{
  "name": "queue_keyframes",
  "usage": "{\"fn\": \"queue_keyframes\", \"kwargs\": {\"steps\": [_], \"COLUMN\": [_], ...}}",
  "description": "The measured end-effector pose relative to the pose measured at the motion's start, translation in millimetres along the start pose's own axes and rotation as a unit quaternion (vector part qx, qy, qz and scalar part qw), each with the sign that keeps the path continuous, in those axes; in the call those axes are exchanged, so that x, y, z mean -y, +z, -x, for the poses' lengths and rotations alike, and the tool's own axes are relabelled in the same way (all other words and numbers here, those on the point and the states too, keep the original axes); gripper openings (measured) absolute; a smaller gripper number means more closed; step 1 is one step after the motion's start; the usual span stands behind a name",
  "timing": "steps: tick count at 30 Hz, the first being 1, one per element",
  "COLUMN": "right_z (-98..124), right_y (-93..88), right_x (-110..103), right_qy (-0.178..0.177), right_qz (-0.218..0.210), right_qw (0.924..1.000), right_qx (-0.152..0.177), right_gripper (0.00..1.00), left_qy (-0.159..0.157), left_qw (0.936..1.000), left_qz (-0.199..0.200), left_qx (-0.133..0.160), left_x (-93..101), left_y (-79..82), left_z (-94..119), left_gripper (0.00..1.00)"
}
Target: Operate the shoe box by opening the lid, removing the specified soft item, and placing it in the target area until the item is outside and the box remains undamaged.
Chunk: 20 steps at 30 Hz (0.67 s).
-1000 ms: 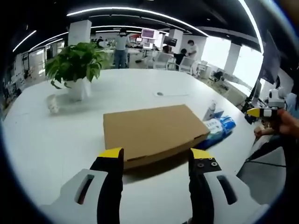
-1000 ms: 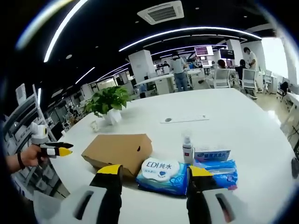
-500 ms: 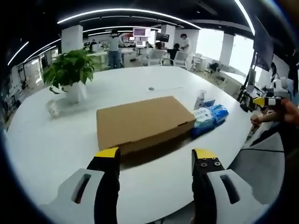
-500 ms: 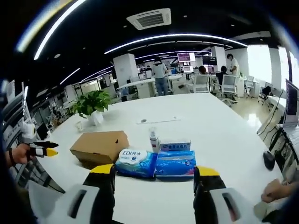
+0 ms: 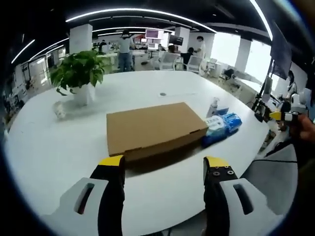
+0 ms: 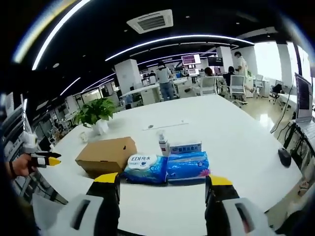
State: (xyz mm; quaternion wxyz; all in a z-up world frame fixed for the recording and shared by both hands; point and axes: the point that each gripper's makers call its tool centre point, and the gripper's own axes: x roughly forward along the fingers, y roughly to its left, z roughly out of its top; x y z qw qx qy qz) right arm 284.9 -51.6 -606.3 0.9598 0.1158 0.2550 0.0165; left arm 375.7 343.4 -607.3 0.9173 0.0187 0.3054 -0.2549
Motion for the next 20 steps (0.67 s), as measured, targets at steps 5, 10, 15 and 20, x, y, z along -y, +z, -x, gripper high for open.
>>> {"fn": "queue_keyframes", "kwargs": {"steps": [5, 10, 15, 20], "right_z": [-2, -3, -3, -4], "right_y": [-4.1, -8.9, -8.6, -7.8], "right_x": [-9, -15, -18, -19], "right_qy": [0.005, 0.013, 0.016, 0.019], "right_qz": [-0.008, -0.010, -0.010, -0.011], "right_qw": [1.0000, 0.9998, 0.9998, 0.9997], "right_qx": [-0.003, -0.009, -0.010, -0.011], "right_gripper": [0.69, 0.68, 0.68, 0.68], "left_qy": [0.000, -0.003, -0.003, -0.005], "left_qw": [1.0000, 0.9999, 0.9999, 0.9998], "left_qz": [0.007, 0.013, 0.015, 0.017], "left_qx": [-0.006, -0.001, 0.004, 0.005], "left_x": [1.6, 5.0, 3.2, 2.3], "left_y": [-6.3, -6.6, -4.8, -5.0], "left_z": [1, 2, 3, 5], "left_gripper": [0.63, 0.63, 0.63, 0.63]}}
